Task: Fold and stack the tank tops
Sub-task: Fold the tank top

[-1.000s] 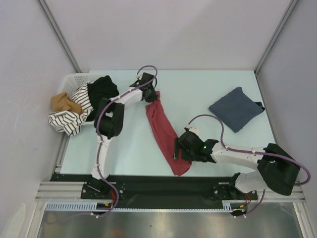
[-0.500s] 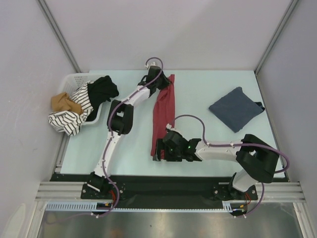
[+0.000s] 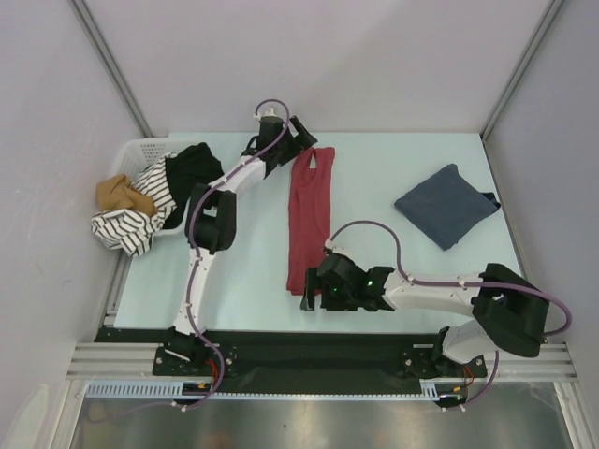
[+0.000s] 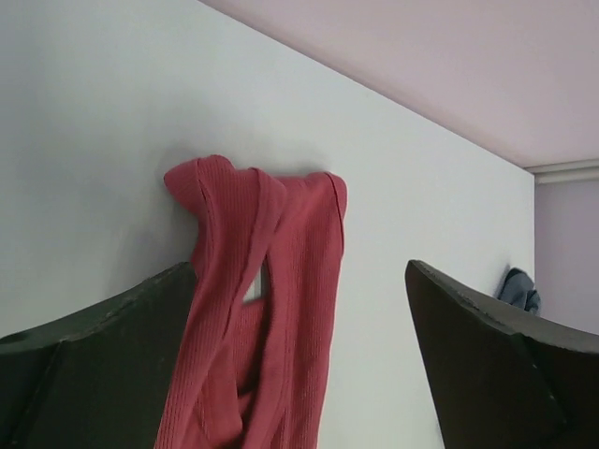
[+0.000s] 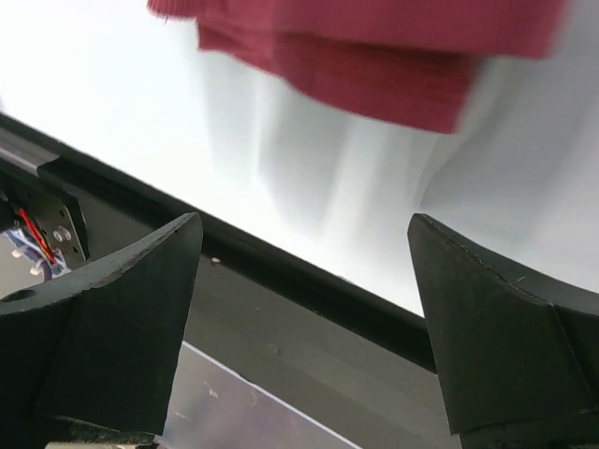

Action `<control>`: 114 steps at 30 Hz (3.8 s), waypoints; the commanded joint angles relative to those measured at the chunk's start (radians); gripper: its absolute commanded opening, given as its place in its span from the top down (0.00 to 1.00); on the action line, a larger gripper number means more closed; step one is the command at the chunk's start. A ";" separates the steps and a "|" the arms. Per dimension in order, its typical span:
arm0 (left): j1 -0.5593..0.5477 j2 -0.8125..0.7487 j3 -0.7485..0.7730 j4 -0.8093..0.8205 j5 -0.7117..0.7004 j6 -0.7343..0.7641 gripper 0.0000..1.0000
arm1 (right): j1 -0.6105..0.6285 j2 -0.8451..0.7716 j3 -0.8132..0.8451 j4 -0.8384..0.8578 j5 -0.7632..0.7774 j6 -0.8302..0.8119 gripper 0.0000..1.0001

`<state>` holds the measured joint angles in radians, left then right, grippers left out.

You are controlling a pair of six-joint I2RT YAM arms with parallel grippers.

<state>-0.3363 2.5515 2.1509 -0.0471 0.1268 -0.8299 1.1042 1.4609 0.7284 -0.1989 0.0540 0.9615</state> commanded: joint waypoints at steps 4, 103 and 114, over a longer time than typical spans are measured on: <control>-0.006 -0.312 -0.117 -0.002 -0.082 0.167 0.00 | -0.136 -0.149 0.025 -0.146 0.053 -0.112 0.05; -0.468 -1.244 -1.855 0.148 -0.009 -0.103 0.52 | -0.299 -0.060 -0.201 0.179 -0.270 -0.208 1.00; -0.468 -1.281 -1.876 0.142 -0.026 -0.101 0.55 | -0.300 -0.051 -0.202 0.188 -0.273 -0.204 1.00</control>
<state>-0.7959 1.2404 0.3061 0.2146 0.1322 -0.9485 0.8055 1.4101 0.5316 -0.0071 -0.2237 0.7589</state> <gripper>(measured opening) 0.477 0.021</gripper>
